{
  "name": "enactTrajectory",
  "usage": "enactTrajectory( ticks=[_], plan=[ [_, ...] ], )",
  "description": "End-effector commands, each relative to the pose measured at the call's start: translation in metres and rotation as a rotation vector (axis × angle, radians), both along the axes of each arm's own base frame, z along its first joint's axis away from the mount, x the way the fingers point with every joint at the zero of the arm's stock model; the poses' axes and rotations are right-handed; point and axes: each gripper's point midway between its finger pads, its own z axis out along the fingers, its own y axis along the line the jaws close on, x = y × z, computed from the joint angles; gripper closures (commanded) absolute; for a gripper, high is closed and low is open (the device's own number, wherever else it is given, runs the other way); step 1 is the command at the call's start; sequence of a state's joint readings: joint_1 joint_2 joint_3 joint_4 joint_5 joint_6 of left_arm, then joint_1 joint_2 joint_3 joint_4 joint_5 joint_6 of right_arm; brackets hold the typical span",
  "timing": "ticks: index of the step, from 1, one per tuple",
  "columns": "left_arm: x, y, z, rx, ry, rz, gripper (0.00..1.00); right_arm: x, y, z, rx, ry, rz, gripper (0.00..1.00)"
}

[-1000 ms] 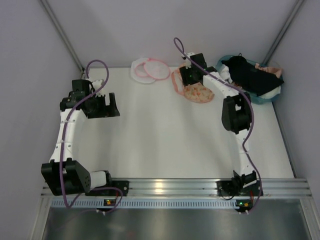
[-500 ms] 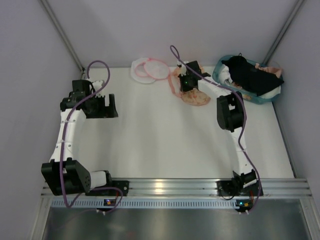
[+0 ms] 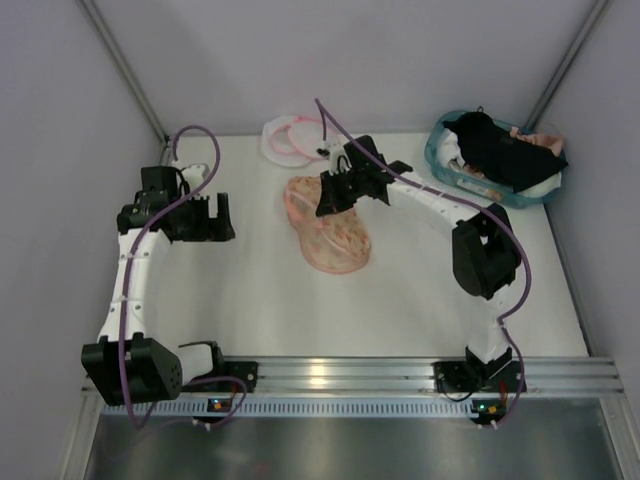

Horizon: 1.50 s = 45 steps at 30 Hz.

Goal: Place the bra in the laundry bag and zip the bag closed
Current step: Open the laundry bag at the center of the board.

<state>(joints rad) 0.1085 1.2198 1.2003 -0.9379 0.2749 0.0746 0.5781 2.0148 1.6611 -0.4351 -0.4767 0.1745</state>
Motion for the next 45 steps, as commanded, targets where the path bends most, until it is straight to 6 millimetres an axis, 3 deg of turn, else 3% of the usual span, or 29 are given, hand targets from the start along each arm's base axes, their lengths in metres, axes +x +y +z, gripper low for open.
enactTrajectory(
  ticks=[1,3,6,8,9,10,12,13,17,25,32,36,42,45],
  plan=[
    [-0.004,0.001,0.010,0.026,-0.054,-0.026,0.02,-0.044,0.030,0.049,0.157,0.060,0.095,1.00],
    [-0.006,0.002,0.014,0.041,-0.075,-0.033,0.02,-0.051,0.034,0.070,0.219,0.051,0.113,1.00],
    [-0.009,0.004,0.017,0.062,-0.083,-0.050,0.02,-0.055,0.028,0.080,0.238,0.031,0.093,1.00],
    [-0.010,0.003,0.017,0.067,-0.083,-0.070,0.02,-0.061,0.010,0.075,0.258,0.064,0.032,1.00],
    [-0.011,0.003,0.017,0.067,-0.082,-0.073,0.02,-0.062,0.003,0.085,0.289,0.041,0.016,1.00],
    [-0.010,0.002,0.016,0.061,-0.082,-0.084,0.02,-0.060,-0.013,0.068,0.280,0.090,-0.038,1.00],
    [-0.010,-0.001,0.013,0.052,-0.074,-0.100,0.02,-0.059,-0.032,0.072,0.313,0.101,-0.077,1.00],
    [-0.009,-0.002,0.010,0.045,-0.064,-0.106,0.02,-0.048,-0.052,0.065,0.336,0.127,-0.146,1.00],
    [-0.008,-0.013,0.005,-0.009,-0.045,-0.158,0.02,-0.029,-0.095,0.069,0.417,0.165,-0.242,1.00],
    [0.002,-0.032,0.000,-0.107,-0.029,-0.245,0.08,0.005,-0.147,0.041,0.407,0.155,-0.375,1.00],
    [0.016,-0.047,-0.002,-0.102,-0.068,-0.311,0.13,0.011,-0.188,-0.014,0.117,0.092,-0.506,1.00],
    [0.023,-0.059,-0.010,-0.092,-0.034,-0.354,0.19,-0.005,-0.194,-0.033,0.047,0.100,-0.494,1.00],
    [0.032,-0.101,-0.029,-0.080,0.031,-0.457,0.26,-0.057,-0.161,-0.051,0.063,0.199,-0.377,1.00],
    [0.032,-0.121,-0.040,-0.072,0.070,-0.492,0.28,-0.069,-0.155,-0.052,0.053,0.178,-0.337,0.96]
  ],
)
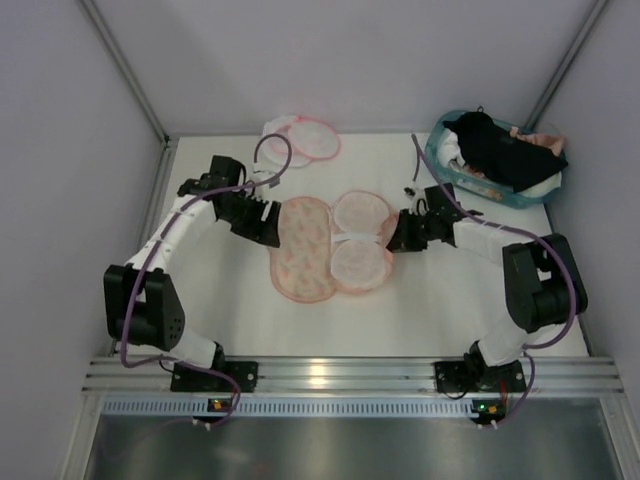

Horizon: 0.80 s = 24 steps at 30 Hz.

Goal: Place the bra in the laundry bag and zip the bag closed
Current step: Open the laundry bag at the center of the board.

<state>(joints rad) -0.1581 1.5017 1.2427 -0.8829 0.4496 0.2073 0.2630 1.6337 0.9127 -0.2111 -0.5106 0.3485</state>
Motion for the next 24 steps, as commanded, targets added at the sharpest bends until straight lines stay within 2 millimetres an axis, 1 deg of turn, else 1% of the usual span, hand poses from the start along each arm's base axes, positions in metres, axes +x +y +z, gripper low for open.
enactTrajectory(
  ticks=[1,2,3,4,5,6,7,8,10,12,13,14,15,16,17,18,19,20,21,23,24],
  plan=[
    [0.016,-0.023,0.005,-0.002,-0.048,-0.039,0.28,-0.007,0.007,0.021,0.001,-0.092,0.066,0.88],
    [0.016,-0.027,0.000,0.002,-0.039,-0.048,0.29,-0.008,0.000,0.019,-0.031,-0.079,0.056,0.82],
    [0.015,-0.032,-0.008,0.013,-0.017,-0.062,0.30,-0.004,-0.005,0.024,-0.050,-0.100,0.053,0.77],
    [0.016,-0.033,-0.013,0.018,-0.009,-0.064,0.31,0.002,-0.017,0.026,-0.070,-0.108,0.024,0.72],
    [0.015,-0.035,-0.018,0.018,0.007,-0.064,0.32,0.006,-0.027,0.026,-0.102,-0.112,0.001,0.57],
    [0.015,-0.036,-0.028,0.024,0.037,-0.065,0.33,0.009,-0.036,0.033,-0.133,-0.131,-0.003,0.48],
    [0.015,-0.036,-0.032,0.030,0.052,-0.057,0.34,0.014,-0.049,0.035,-0.161,-0.133,-0.032,0.39],
    [0.016,-0.036,-0.037,0.037,0.064,-0.052,0.35,0.017,-0.056,0.038,-0.182,-0.148,-0.043,0.38],
    [0.016,-0.035,-0.051,0.046,0.110,-0.044,0.37,0.018,-0.061,0.052,-0.175,-0.189,-0.047,0.39],
    [0.015,-0.036,-0.060,0.052,0.137,-0.037,0.39,0.010,-0.045,0.067,-0.071,-0.208,-0.005,0.42],
    [0.015,-0.036,-0.068,0.056,0.160,-0.030,0.39,0.010,-0.036,0.076,-0.022,-0.231,0.014,0.41],
    [0.016,-0.037,-0.072,0.055,0.168,-0.028,0.40,0.005,-0.025,0.082,0.032,-0.233,0.048,0.42],
    [0.015,-0.036,-0.079,0.060,0.190,-0.024,0.41,0.003,-0.016,0.085,0.061,-0.228,0.066,0.43],
    [0.016,-0.037,-0.082,0.062,0.196,-0.021,0.41,0.000,0.001,0.090,0.089,-0.245,0.116,0.44],
    [0.016,-0.034,-0.086,0.075,0.206,-0.014,0.41,-0.002,0.010,0.090,0.098,-0.248,0.136,0.45],
    [0.017,-0.033,-0.089,0.083,0.214,-0.006,0.41,-0.002,0.018,0.087,0.112,-0.229,0.145,0.45],
    [0.017,-0.031,-0.094,0.096,0.228,0.004,0.42,-0.007,0.033,0.087,0.126,-0.230,0.183,0.45],
    [0.017,-0.030,-0.096,0.106,0.232,0.012,0.42,-0.005,0.040,0.084,0.126,-0.234,0.196,0.46],
    [0.018,-0.025,-0.100,0.128,0.237,0.026,0.43,-0.007,0.050,0.076,0.122,-0.214,0.220,0.46],
    [0.017,-0.021,-0.103,0.143,0.240,0.037,0.44,-0.004,0.056,0.061,0.100,-0.190,0.227,0.47],
    [0.017,-0.017,-0.102,0.157,0.234,0.048,0.44,-0.002,0.057,0.045,0.078,-0.152,0.231,0.47]
  ],
)
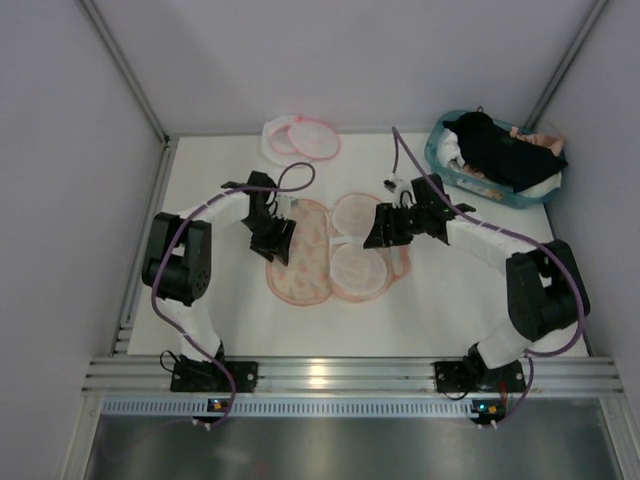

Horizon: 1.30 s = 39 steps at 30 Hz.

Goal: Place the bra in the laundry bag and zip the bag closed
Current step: Open the laundry bag at the center of the board.

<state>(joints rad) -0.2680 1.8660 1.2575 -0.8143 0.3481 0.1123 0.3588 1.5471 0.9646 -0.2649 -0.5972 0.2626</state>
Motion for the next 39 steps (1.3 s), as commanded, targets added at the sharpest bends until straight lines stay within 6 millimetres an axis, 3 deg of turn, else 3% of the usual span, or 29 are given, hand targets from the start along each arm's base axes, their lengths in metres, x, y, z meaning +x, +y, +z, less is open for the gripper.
enactTrajectory(
  ticks=[1,5,8,12,14,15,16,17,19,20,21,22,23,25,26,29,32,38,39],
  plan=[
    [0.015,0.009,0.006,0.035,-0.063,0.034,0.44,0.020,0.016,-0.013,-0.014,-0.010,0.014,0.48],
    [0.014,0.027,0.009,0.095,-0.094,0.038,0.44,0.020,0.001,-0.061,-0.141,0.087,-0.008,0.50],
    [0.014,0.048,0.010,0.147,-0.090,0.062,0.44,0.021,0.000,-0.063,-0.150,0.086,-0.012,0.49],
    [0.019,0.070,0.014,0.159,-0.087,0.091,0.43,0.021,0.007,-0.049,-0.113,0.067,0.003,0.46],
    [0.016,0.059,0.026,0.064,-0.069,0.081,0.37,0.017,0.018,-0.028,-0.053,0.054,0.030,0.42],
    [0.021,0.053,0.041,0.024,-0.111,0.073,0.34,0.015,0.023,-0.017,-0.024,0.042,0.049,0.40],
    [0.022,0.046,0.050,-0.020,-0.129,0.069,0.32,0.012,0.031,-0.003,0.019,0.022,0.080,0.32],
    [0.023,0.038,0.067,-0.076,-0.164,0.060,0.30,0.014,0.036,0.022,0.052,-0.029,0.091,0.28],
    [0.029,0.031,0.086,-0.118,-0.211,0.058,0.29,0.009,0.044,0.048,0.084,-0.076,0.131,0.18],
    [0.029,0.025,0.098,-0.155,-0.233,0.050,0.28,0.012,0.047,0.073,0.097,-0.147,0.144,0.16],
    [0.029,0.023,0.104,-0.172,-0.251,0.038,0.27,0.014,0.046,0.086,0.095,-0.186,0.145,0.14],
    [0.028,0.021,0.109,-0.187,-0.261,0.031,0.26,0.022,0.041,0.094,0.060,-0.237,0.117,0.08],
    [0.027,0.017,0.113,-0.207,-0.266,0.023,0.25,0.028,0.035,0.119,0.033,-0.336,0.111,0.02],
    [0.023,0.011,0.112,-0.239,-0.247,0.017,0.24,0.046,0.017,0.142,-0.057,-0.472,0.039,0.01],
    [0.021,0.009,0.108,-0.244,-0.228,0.018,0.24,0.051,0.008,0.170,-0.082,-0.584,0.027,0.01],
    [0.016,-0.002,0.093,-0.268,-0.158,0.007,0.27,0.070,-0.026,0.211,-0.154,-0.750,-0.070,0.01],
    [0.018,-0.005,0.072,-0.228,-0.120,0.005,0.28,0.089,-0.066,0.232,-0.279,-0.843,-0.137,0.01],
    [0.033,0.013,0.025,-0.064,-0.044,0.071,0.30,0.133,-0.144,0.232,-0.433,-0.790,-0.250,0.01],
    [0.034,0.017,0.020,-0.039,-0.037,0.078,0.30,0.141,-0.167,0.229,-0.461,-0.770,-0.292,0.01]
  ],
)
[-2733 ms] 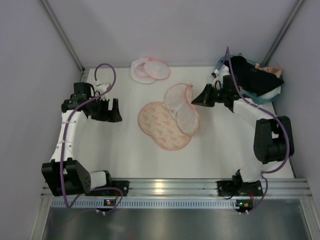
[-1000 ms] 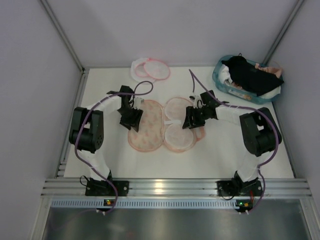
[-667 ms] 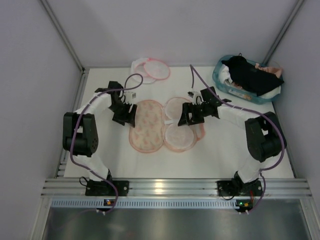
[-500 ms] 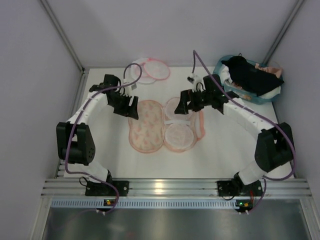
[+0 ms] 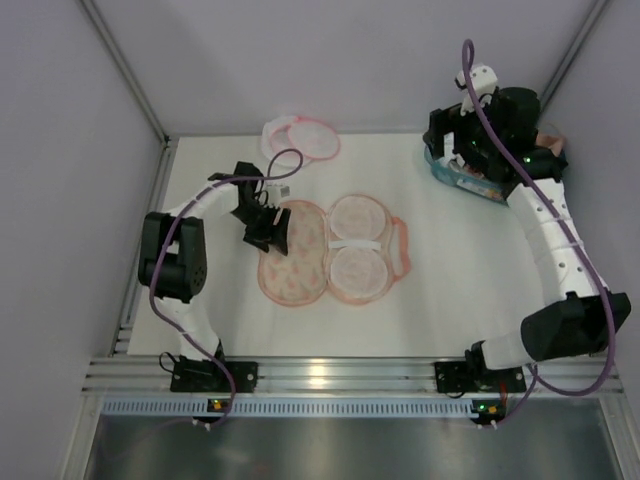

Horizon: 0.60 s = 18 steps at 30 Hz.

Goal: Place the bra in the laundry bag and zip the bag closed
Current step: Open the laundry bag at the center of the board.

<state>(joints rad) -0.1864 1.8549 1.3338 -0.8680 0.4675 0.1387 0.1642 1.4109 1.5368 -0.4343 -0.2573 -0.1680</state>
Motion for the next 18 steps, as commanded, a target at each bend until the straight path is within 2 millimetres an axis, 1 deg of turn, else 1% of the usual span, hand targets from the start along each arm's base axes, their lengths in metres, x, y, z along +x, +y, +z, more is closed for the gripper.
enactTrajectory(
  ticks=[1,2,3,4,5,6,7,8,9,10,11,12,14,15,16,18],
  plan=[
    [0.016,0.015,-0.014,0.103,-0.006,0.047,0.30,0.023,-0.056,-0.021,-0.101,0.075,-0.107,0.01],
    [0.017,0.023,-0.022,0.153,0.001,0.056,0.30,0.035,-0.068,-0.024,-0.110,0.093,-0.129,0.03],
    [0.016,0.028,-0.027,0.181,0.010,0.063,0.30,0.041,-0.095,-0.026,-0.108,0.111,-0.184,0.04],
    [0.015,0.033,-0.032,0.210,0.016,0.066,0.30,0.046,-0.104,-0.029,-0.104,0.125,-0.195,0.06],
    [0.016,0.042,-0.036,0.261,0.014,0.075,0.30,0.054,-0.115,-0.033,-0.094,0.147,-0.214,0.07],
    [0.015,0.047,-0.038,0.281,0.014,0.073,0.30,0.058,-0.139,-0.035,-0.082,0.154,-0.264,0.07],
    [0.013,0.050,-0.040,0.296,0.017,0.072,0.30,0.067,-0.151,-0.039,-0.065,0.167,-0.290,0.10],
    [0.012,0.054,-0.041,0.307,0.018,0.077,0.30,0.071,-0.163,-0.041,-0.051,0.174,-0.312,0.11],
    [0.012,0.057,-0.042,0.317,0.020,0.080,0.30,0.072,-0.187,-0.043,-0.037,0.183,-0.360,0.12],
    [0.011,0.061,-0.042,0.323,0.021,0.085,0.30,0.081,-0.198,-0.045,-0.013,0.189,-0.374,0.13],
    [0.012,0.063,-0.041,0.328,0.015,0.091,0.30,0.084,-0.209,-0.047,-0.002,0.195,-0.396,0.14],
    [0.013,0.066,-0.041,0.339,0.012,0.090,0.31,0.083,-0.228,-0.050,0.017,0.208,-0.431,0.16],
    [0.014,0.065,-0.037,0.325,-0.004,0.074,0.30,0.092,-0.247,-0.052,0.065,0.215,-0.470,0.17],
    [0.015,0.064,-0.034,0.315,-0.015,0.067,0.29,0.090,-0.263,-0.051,0.081,0.210,-0.502,0.19],
    [0.016,0.057,-0.030,0.278,-0.023,0.056,0.28,0.094,-0.272,-0.055,0.098,0.213,-0.525,0.23],
    [0.020,0.050,-0.016,0.232,-0.061,0.039,0.26,0.093,-0.288,-0.060,0.104,0.214,-0.566,0.26]
  ],
)
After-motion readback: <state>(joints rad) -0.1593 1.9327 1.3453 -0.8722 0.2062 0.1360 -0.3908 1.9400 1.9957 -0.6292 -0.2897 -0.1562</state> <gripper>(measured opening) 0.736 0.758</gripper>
